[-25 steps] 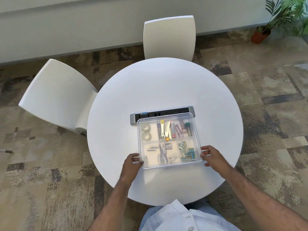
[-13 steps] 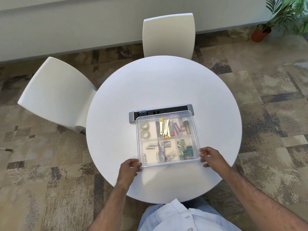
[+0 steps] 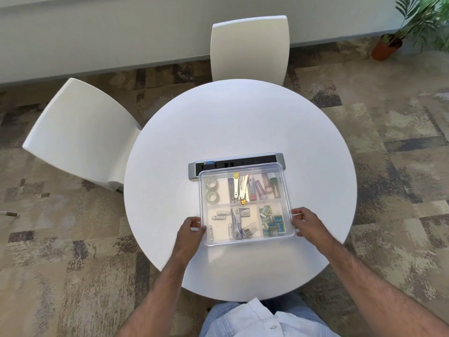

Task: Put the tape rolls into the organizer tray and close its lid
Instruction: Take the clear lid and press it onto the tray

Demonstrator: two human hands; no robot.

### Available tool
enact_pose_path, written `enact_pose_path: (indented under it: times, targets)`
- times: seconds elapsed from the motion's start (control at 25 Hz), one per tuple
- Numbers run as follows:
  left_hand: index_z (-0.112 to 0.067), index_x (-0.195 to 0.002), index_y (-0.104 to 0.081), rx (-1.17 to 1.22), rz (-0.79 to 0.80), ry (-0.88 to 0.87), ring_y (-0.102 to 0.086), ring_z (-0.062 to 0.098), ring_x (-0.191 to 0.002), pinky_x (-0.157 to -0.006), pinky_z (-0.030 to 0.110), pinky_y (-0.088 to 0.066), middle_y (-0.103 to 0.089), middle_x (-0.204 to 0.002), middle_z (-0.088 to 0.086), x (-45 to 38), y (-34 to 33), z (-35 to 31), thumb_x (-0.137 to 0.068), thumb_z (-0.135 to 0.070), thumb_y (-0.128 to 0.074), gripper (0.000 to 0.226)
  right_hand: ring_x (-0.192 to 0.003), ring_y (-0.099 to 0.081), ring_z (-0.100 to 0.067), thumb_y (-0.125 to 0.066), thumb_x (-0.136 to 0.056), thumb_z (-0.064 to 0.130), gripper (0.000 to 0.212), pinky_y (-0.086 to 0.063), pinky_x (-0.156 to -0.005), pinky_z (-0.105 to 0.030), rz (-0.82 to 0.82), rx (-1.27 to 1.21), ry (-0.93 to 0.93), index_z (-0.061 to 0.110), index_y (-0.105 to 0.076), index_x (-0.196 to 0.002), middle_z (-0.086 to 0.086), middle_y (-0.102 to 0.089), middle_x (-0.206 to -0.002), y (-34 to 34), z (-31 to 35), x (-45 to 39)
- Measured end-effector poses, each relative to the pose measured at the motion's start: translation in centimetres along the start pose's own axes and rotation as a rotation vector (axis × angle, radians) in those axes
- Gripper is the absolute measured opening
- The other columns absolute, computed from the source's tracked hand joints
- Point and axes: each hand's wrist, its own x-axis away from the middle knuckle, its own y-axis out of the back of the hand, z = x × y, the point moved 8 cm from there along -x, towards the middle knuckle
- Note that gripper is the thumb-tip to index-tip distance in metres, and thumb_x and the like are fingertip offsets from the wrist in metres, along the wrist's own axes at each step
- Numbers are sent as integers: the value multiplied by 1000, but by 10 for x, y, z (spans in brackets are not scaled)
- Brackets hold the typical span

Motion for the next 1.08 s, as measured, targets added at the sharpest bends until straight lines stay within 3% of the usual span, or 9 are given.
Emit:
enact_pose_path:
  times: [0.24,0.44,0.64,0.8,0.96,1.08]
  targets:
    - [-23,-114,-65,32,-60,-52,-69,32,-107,-96,56,-59,-67,-102,-3,-58,11,-43,-92,-22,-67,22,-76,-58,-19,-59,-95,13,17,-49,-61,-34,-83,-9,49,11,-60,-112,-9,-63,-94,-1,48,-42]
    - [-16,-120,-65,-103,-94,-129,-68,25,-93,-87,39,-56,-67,-99,-2,-94,23,-95,-94,-13,-67,26,-73,-57,-18,-59,-95,14,15,-48,-62,-34,-114,-8,63,11,-60,-109,-8,-63,-92,4,84,-74]
    - [-18,-100,-64,-77,-67,-75,-69,26,-85,-81,42,-57,-69,-90,2,-122,23,-108,-100,-19,-62,2,-69,-55,-22,-56,-98,28,17,-47,-64,-37,-166,-33,82,11,-59,-98,-10,-62,-84,8,110,-98]
    - [-21,-87,-63,-45,-90,-20,-65,24,-78,-73,40,-56,-68,-83,3,-123,20,-105,-101,-26,-59,16,-68,-55,-22,-53,-99,31,21,-46,-63,-36,-168,-16,74,17,-54,-85,-10,-61,-83,7,116,-107]
    - [-15,-93,-64,-27,-103,-5,-63,22,-74,-63,32,-52,-67,-87,4,-125,19,-103,-102,-24,-59,13,-62,-52,-20,-54,-99,29,20,-41,-54,-27,-164,-3,45,17,-53,-83,-9,-60,-79,7,116,-110]
    - [-9,-100,-66,-40,-66,20,-65,20,-71,-67,33,-54,-68,-89,6,-128,19,-108,-102,-22,-61,13,-57,-50,-20,-56,-98,25,18,-35,-49,-24,-143,0,23,14,-53,-85,-11,-57,-79,8,117,-114]
